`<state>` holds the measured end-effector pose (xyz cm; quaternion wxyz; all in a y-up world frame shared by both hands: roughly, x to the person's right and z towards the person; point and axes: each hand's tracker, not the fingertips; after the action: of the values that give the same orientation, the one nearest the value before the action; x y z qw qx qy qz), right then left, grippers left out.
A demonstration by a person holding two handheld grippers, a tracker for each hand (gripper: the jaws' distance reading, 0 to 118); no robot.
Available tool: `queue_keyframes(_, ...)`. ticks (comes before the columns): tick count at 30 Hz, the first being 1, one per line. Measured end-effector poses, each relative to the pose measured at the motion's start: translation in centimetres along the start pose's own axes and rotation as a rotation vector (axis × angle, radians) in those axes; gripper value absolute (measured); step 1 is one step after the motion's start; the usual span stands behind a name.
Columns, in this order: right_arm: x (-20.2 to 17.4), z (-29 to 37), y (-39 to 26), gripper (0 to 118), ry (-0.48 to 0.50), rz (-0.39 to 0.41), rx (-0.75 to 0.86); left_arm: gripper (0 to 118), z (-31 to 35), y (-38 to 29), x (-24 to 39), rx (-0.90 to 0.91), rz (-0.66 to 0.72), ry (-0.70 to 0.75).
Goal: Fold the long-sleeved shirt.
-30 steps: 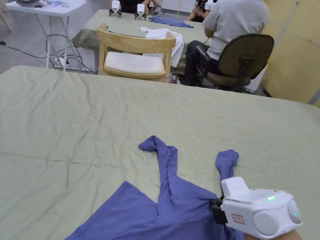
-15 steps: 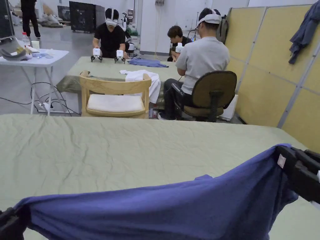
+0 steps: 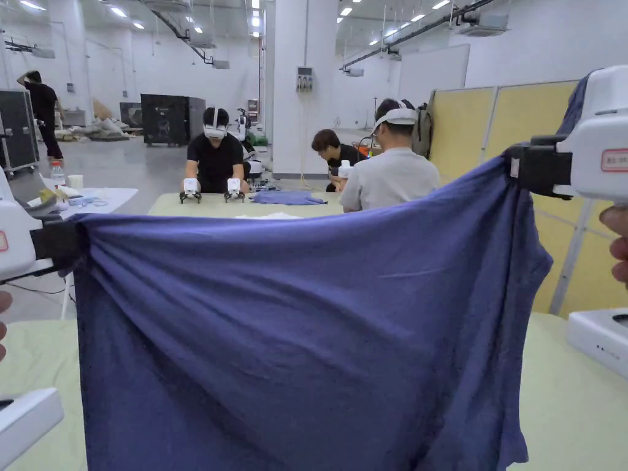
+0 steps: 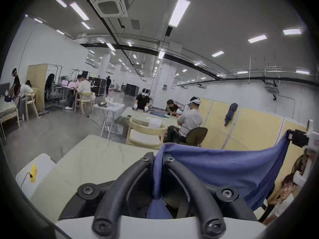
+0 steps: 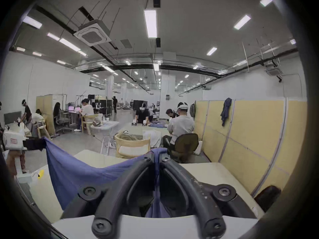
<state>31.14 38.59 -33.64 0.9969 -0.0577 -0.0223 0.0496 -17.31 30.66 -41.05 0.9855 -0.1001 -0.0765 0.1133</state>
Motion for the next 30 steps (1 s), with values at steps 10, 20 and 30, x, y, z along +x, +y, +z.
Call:
queue_keyframes(10, 2.0, -13.0, 10.0, 8, -0.075, -0.002, -0.085, 8, -9.4, 10.6, 1.3, 0.058, -0.117, 0.039)
queue_keyframes(20, 1.7, -21.8, 9.2, 8, -0.134, -0.06, -0.093, 7, -19.5, 11.9, 2.9, 0.057, -0.285, 0.095)
queue_keyframes(30, 0.6, -33.1, -12.9, 8, -0.087, -0.024, -0.418, 7, -31.5, -5.8, -2.2, -0.245, -0.233, 0.121)
